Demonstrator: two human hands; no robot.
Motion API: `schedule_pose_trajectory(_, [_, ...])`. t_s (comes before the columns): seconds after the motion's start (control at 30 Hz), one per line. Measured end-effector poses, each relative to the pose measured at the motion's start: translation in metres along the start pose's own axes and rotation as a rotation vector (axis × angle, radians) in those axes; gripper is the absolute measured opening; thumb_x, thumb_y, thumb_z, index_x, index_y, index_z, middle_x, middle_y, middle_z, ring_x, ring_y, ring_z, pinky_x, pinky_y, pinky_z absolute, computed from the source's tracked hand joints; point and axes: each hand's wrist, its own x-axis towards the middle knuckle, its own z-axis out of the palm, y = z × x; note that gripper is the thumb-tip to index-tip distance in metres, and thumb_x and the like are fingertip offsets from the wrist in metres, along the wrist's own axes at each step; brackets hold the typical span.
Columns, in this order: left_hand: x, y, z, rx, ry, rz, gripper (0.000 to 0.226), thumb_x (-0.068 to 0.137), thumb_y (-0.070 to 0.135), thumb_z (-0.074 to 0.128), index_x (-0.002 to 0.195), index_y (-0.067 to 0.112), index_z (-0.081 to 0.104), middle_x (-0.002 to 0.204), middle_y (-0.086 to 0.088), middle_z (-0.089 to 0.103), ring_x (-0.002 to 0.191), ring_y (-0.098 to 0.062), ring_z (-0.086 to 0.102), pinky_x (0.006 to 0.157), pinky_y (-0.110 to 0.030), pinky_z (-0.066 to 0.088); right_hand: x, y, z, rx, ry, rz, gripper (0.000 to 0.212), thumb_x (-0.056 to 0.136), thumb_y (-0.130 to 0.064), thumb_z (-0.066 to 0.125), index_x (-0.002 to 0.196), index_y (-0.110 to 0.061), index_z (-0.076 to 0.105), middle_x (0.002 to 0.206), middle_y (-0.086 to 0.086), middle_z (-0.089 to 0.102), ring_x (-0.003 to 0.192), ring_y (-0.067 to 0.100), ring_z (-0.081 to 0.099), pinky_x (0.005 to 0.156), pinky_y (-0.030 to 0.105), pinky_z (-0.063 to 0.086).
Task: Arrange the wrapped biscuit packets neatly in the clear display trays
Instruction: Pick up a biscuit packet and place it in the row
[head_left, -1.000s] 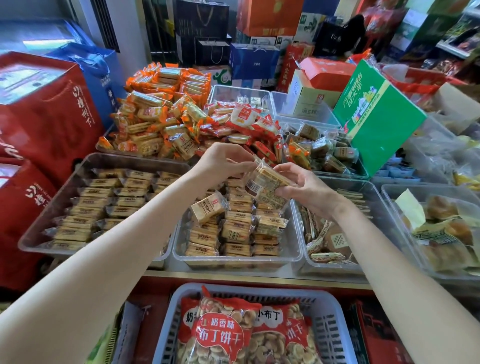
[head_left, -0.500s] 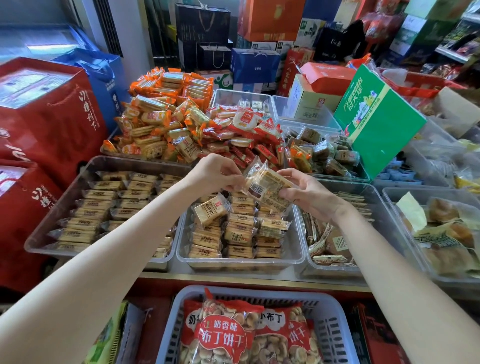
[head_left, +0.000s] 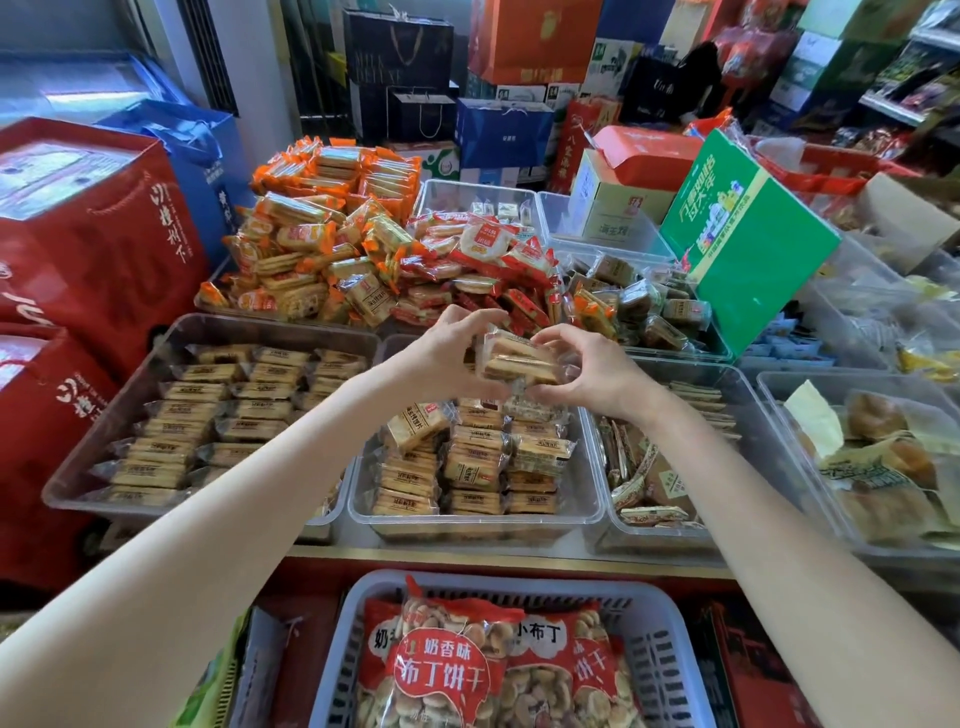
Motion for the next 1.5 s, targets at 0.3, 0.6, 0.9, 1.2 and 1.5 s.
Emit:
schedule_pose_trajectory(0.3, [0.005, 0.009, 0.007, 0.144, -0.078, 0.005, 0.092, 0.070, 0.033, 0.081, 0.146, 0.022, 0.031, 0.143, -0.004, 0.038, 0.117, -0.018, 0.046, 0.091, -0.024, 0.039, -0.007, -0.006, -0.004, -0.120, -0.065, -0.102, 0.064, 0.072, -0.023, 0.082, 0.128, -0.021, 0.051, 0.101, -0.008, 0.057, 0.089, 0.007, 0.056, 0.068, 0.000, 0.040])
schedule_pose_trajectory(0.6, [-0.010, -0.020, -0.009, -0.491, -0.045, -0.199, 0.055, 0.077, 0.014, 0.075, 0.128, 0.016, 0.054, 0.117, -0.007, 0.062, 0.087, -0.015, 0.063, 0.063, -0.014, 0.053, -0.004, 0.012, -0.004, 0.367, 0.088, -0.020, 0.010, 0.083, -0.022, 0.068, 0.093, -0.021, 0.068, 0.098, 0.006, 0.071, 0.096, 0.022, 0.066, 0.092, 0.038, 0.053])
schedule_pose_trajectory(0.9, [-0.004, -0.027, -0.014, -0.518, 0.051, -0.204, 0.066, 0.069, 0.016, 0.082, 0.128, 0.022, 0.054, 0.113, -0.004, 0.065, 0.099, -0.019, 0.064, 0.091, -0.035, 0.052, 0.001, -0.001, 0.006, 0.882, 0.064, 0.162, 0.011, 0.077, 0.011, 0.064, 0.078, 0.000, 0.065, 0.068, 0.005, 0.071, 0.064, 0.013, 0.069, 0.068, 0.021, 0.058])
schedule_pose_trajectory(1.2, [-0.010, -0.029, -0.004, -0.476, 0.108, -0.187, 0.056, 0.071, 0.015, 0.081, 0.115, 0.029, 0.050, 0.094, 0.015, 0.059, 0.077, -0.002, 0.058, 0.071, -0.019, 0.047, 0.002, -0.004, 0.009, 0.835, 0.207, 0.185, 0.009, 0.083, 0.009, 0.062, 0.082, 0.001, 0.065, 0.064, 0.006, 0.070, 0.058, 0.015, 0.069, 0.060, 0.023, 0.058])
schedule_pose_trajectory(1.5, [-0.012, -0.035, 0.007, -0.279, 0.085, -0.193, 0.072, 0.065, 0.018, 0.084, 0.129, 0.018, 0.051, 0.085, 0.001, 0.065, 0.066, -0.013, 0.058, 0.072, -0.029, 0.051, 0.006, -0.019, 0.010, 0.064, 0.059, -0.036, 0.013, 0.076, -0.022, 0.078, 0.087, -0.017, 0.072, 0.080, -0.008, 0.068, 0.075, 0.003, 0.063, 0.067, 0.010, 0.046])
